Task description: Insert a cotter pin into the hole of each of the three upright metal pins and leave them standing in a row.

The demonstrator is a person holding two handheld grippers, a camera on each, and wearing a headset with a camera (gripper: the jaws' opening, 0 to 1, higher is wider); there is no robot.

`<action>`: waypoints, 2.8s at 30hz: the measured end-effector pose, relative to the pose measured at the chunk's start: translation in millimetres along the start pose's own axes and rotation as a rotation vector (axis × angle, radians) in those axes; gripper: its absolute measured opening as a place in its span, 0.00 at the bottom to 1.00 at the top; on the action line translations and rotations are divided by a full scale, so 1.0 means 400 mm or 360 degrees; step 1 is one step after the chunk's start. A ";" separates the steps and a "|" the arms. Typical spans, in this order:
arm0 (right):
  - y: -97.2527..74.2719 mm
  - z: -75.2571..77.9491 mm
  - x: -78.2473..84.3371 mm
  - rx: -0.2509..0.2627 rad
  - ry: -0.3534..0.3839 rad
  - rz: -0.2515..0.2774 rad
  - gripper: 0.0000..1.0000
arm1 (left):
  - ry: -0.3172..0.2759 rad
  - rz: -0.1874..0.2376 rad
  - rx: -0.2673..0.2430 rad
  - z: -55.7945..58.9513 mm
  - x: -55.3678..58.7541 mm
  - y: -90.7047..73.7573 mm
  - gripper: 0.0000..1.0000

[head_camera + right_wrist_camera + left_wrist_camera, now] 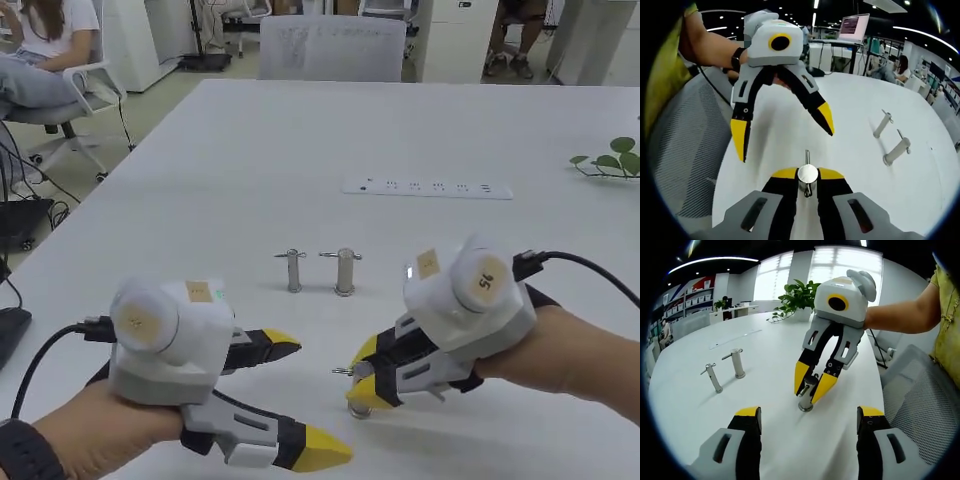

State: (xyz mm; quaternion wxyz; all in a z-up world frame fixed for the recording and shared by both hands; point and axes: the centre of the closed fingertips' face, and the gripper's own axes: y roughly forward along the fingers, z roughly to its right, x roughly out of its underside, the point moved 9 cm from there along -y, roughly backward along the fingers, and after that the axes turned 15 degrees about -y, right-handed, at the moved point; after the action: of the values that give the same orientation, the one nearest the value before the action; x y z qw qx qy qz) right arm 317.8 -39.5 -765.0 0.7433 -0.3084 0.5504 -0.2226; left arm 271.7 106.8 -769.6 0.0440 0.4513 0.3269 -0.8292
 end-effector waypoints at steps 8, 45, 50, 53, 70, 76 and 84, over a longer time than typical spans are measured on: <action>-0.004 0.011 0.004 0.0013 0.0011 -0.0020 0.13 | -0.0003 0.0035 -0.0024 -0.004 -0.003 -0.023 0.77; -0.126 0.347 0.146 0.0212 0.0147 -0.0011 0.12 | -0.0092 0.0081 -0.0098 -0.014 0.010 -0.036 0.75; -0.101 0.362 0.159 0.0170 0.0137 -0.0025 0.13 | -0.0104 0.0074 -0.0104 -0.018 0.011 -0.033 0.74; -0.094 0.365 0.170 0.0155 0.0144 -0.0023 0.13 | -0.0108 0.0069 -0.0108 -0.019 0.012 -0.031 0.74; -0.083 0.362 0.194 0.0106 0.0119 -0.0050 0.13 | -0.0126 0.0048 -0.0106 -0.022 0.021 -0.021 0.73; -0.079 0.360 0.191 0.0090 0.0120 -0.0029 0.13 | -0.0130 0.0049 -0.0106 -0.025 0.022 -0.022 0.73; -0.080 0.356 0.186 0.0082 0.0137 -0.0028 0.15 | -0.0135 0.0054 -0.0106 -0.029 0.022 -0.023 0.73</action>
State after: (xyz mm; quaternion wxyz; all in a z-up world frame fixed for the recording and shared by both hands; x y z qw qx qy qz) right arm 476.1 -81.8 -764.0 0.7245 -0.2841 0.5733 -0.2563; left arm 271.6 122.8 -776.2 0.0870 0.4195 0.3444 -0.8354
